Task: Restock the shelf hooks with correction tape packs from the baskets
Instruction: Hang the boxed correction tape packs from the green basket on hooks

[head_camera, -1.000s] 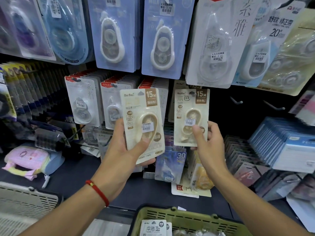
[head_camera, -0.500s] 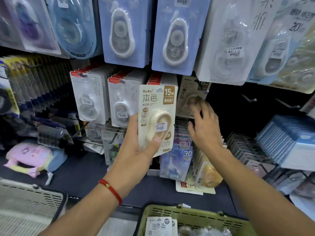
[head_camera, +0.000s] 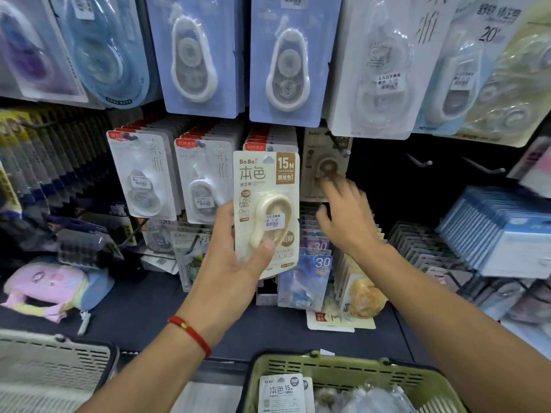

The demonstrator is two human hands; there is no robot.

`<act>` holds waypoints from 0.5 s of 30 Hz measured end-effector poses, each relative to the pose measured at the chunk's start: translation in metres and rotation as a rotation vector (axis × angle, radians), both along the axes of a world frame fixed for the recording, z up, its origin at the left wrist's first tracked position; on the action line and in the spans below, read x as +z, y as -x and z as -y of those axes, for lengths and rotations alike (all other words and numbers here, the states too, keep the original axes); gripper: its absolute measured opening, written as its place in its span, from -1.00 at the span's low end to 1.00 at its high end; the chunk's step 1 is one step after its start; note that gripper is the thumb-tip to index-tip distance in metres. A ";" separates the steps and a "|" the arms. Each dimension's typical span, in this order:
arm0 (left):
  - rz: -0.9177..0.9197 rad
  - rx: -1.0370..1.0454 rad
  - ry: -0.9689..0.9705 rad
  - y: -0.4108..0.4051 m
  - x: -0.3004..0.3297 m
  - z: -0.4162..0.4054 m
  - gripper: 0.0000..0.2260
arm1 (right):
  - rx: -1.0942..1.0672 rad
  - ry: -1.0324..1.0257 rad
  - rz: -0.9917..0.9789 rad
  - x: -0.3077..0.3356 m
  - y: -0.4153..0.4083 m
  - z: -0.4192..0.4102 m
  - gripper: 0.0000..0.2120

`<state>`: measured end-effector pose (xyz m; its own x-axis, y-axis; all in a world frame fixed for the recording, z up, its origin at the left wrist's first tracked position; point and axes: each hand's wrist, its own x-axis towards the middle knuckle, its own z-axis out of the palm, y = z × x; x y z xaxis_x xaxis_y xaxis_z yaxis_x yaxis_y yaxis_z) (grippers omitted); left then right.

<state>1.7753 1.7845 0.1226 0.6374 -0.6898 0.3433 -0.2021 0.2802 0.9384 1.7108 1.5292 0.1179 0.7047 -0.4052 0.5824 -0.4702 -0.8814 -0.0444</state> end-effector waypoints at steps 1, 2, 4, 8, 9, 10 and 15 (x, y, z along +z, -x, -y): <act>-0.014 -0.015 -0.005 0.001 -0.001 0.001 -0.55 | 0.072 -0.108 0.095 0.002 0.010 -0.008 -0.62; -0.027 -0.030 -0.009 0.001 -0.001 0.003 -0.56 | 0.153 -0.253 0.196 0.005 0.020 -0.017 -0.69; -0.040 -0.056 -0.009 0.004 -0.002 0.006 -0.56 | 0.319 -0.618 0.338 0.014 0.044 -0.041 -0.80; -0.049 -0.127 0.002 0.016 0.002 0.017 -0.53 | 0.562 -1.053 0.363 0.026 0.078 -0.077 -0.69; -0.049 -0.145 -0.002 0.020 0.004 0.020 -0.53 | 0.558 -1.086 0.366 0.026 0.083 -0.081 -0.65; -0.047 -0.157 -0.009 0.023 0.005 0.023 -0.53 | 0.540 -1.108 0.377 0.026 0.088 -0.083 -0.62; -0.120 -0.150 -0.055 0.032 0.006 0.033 -0.39 | 0.505 -1.142 0.523 0.030 0.100 -0.082 -0.67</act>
